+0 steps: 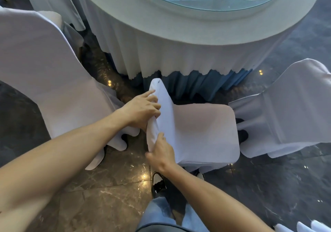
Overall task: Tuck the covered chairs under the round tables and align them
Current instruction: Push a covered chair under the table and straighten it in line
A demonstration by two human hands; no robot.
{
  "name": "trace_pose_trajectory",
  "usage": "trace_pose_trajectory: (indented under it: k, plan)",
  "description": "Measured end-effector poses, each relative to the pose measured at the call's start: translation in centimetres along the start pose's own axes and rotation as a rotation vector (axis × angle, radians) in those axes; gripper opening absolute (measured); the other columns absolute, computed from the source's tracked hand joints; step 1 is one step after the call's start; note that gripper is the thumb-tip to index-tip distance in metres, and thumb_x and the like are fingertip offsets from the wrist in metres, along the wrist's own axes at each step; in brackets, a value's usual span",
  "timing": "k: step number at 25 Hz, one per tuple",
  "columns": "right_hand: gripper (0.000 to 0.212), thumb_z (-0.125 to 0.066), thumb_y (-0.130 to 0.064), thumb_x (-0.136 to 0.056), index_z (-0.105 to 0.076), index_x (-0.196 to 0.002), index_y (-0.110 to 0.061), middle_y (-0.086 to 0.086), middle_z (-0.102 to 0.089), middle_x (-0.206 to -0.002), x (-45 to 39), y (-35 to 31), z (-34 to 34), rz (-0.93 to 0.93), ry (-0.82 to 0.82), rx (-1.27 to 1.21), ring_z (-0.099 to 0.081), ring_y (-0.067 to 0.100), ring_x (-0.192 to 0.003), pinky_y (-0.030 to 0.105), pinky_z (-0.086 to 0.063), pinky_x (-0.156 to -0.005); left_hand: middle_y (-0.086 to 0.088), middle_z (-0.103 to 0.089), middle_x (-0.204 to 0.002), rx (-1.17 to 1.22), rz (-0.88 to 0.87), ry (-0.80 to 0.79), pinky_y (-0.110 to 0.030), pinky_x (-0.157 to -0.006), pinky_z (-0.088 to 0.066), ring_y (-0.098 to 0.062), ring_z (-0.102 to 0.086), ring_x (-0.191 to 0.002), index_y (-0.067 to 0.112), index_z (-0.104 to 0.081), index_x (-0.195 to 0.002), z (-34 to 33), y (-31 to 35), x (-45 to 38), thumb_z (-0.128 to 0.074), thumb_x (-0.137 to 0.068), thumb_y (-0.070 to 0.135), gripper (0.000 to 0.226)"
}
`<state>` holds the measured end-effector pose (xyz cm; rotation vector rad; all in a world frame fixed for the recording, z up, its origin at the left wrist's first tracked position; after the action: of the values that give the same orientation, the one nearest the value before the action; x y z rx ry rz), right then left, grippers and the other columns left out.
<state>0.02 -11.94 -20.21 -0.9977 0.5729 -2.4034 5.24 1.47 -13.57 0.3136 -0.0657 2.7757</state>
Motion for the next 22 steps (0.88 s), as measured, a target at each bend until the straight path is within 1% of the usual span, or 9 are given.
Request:
trace_pose_trajectory:
  k: [2,4,7,9,13,15,17,20,22]
  plan:
    - [0.07,-0.065,-0.018,-0.083,-0.025,-0.141,-0.012,0.01,-0.056,-0.112,0.2,1.4,1.5,0.018,-0.029,0.021,-0.053,0.025,-0.081,0.021,-0.035,-0.053,0.015,-0.051,-0.08,0.043,0.027,-0.001,-0.037,-0.107,-0.036,-0.015,-0.042,-0.093,0.033,-0.066,-0.079,0.3,0.6,-0.7,-0.069,-0.063,0.056,0.028]
    - [0.069,-0.064,-0.017,-0.082,-0.028,-0.141,-0.014,0.009,-0.058,-0.111,0.3,3.0,3.4,0.054,-0.069,0.072,-0.053,0.022,-0.08,0.019,-0.033,-0.051,0.014,-0.048,-0.077,0.096,0.067,0.011,-0.033,-0.087,-0.044,-0.015,-0.037,-0.086,0.032,-0.065,-0.078,1.0,1.3,-1.5,-0.068,-0.064,0.06,0.031]
    - [0.062,-0.063,-0.016,-0.08,-0.035,-0.136,-0.014,0.01,-0.061,-0.11,0.8,5.9,6.7,0.112,-0.124,0.21,-0.051,0.022,-0.078,0.025,-0.037,-0.057,0.013,-0.048,-0.079,0.159,0.131,0.045,-0.03,-0.075,-0.039,-0.014,-0.034,-0.082,0.031,-0.065,-0.082,1.1,3.5,-2.7,-0.069,-0.067,0.065,0.037]
    - [0.056,-0.06,-0.012,-0.078,-0.041,-0.131,-0.015,0.012,-0.064,-0.111,0.9,8.0,9.3,0.144,-0.114,0.288,-0.054,0.027,-0.08,0.029,-0.037,-0.063,0.014,-0.047,-0.079,0.236,0.181,0.073,-0.029,-0.07,-0.034,-0.013,-0.036,-0.082,0.03,-0.065,-0.084,1.0,5.3,-4.0,-0.069,-0.068,0.063,0.037]
    - [0.058,-0.059,-0.007,-0.081,-0.05,-0.136,-0.02,0.011,-0.067,-0.117,0.6,11.7,14.7,0.199,0.0,0.396,-0.063,0.033,-0.099,0.034,-0.046,-0.073,0.011,-0.059,-0.093,0.436,0.301,0.078,-0.032,-0.079,-0.044,-0.013,-0.046,-0.086,0.028,-0.066,-0.096,0.5,7.8,-7.3,-0.074,-0.073,0.051,0.033]
    - [0.053,-0.06,-0.01,-0.084,-0.053,-0.134,-0.024,0.008,-0.067,-0.118,0.2,13.0,16.7,0.223,0.027,0.415,-0.063,0.032,-0.1,0.035,-0.048,-0.078,0.009,-0.061,-0.097,0.511,0.348,0.098,-0.031,-0.078,-0.044,-0.012,-0.046,-0.087,0.026,-0.068,-0.101,0.4,8.6,-8.6,-0.076,-0.076,0.044,0.032]
    - [0.054,-0.06,-0.01,-0.08,-0.055,-0.129,-0.03,0.001,-0.068,-0.117,-0.8,14.2,18.3,0.204,0.032,0.411,-0.063,0.03,-0.099,0.037,-0.049,-0.078,0.007,-0.061,-0.1,0.569,0.393,0.122,-0.033,-0.079,-0.046,-0.014,-0.047,-0.09,0.026,-0.07,-0.104,0.4,8.7,-9.3,-0.077,-0.078,0.038,0.03]
    - [0.061,-0.056,-0.006,-0.071,-0.054,-0.125,-0.035,-0.005,-0.068,-0.113,-2.3,15.4,19.8,0.184,0.041,0.387,-0.062,0.028,-0.099,0.037,-0.049,-0.077,0.006,-0.06,-0.104,0.548,0.468,0.107,-0.037,-0.085,-0.045,-0.016,-0.049,-0.095,0.031,-0.07,-0.113,0.2,8.0,-9.6,-0.075,-0.08,0.032,0.033]
    - [0.063,-0.056,-0.004,-0.07,-0.056,-0.125,-0.034,-0.005,-0.068,-0.114,-3.0,15.7,19.9,0.204,0.059,0.369,-0.062,0.026,-0.103,0.034,-0.046,-0.078,0.007,-0.063,-0.113,0.518,0.565,0.041,-0.039,-0.093,-0.046,-0.016,-0.052,-0.101,0.033,-0.067,-0.121,-0.4,7.4,-9.4,-0.074,-0.082,0.025,0.041]
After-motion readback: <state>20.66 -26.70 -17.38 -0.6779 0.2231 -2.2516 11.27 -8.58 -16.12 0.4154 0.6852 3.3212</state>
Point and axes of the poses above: each hand's wrist, its own x-axis away from the middle knuckle, its own z-axis out of the back of the hand, y = z × x, the point moved 6 cm from there along -x, towards the middle knuckle
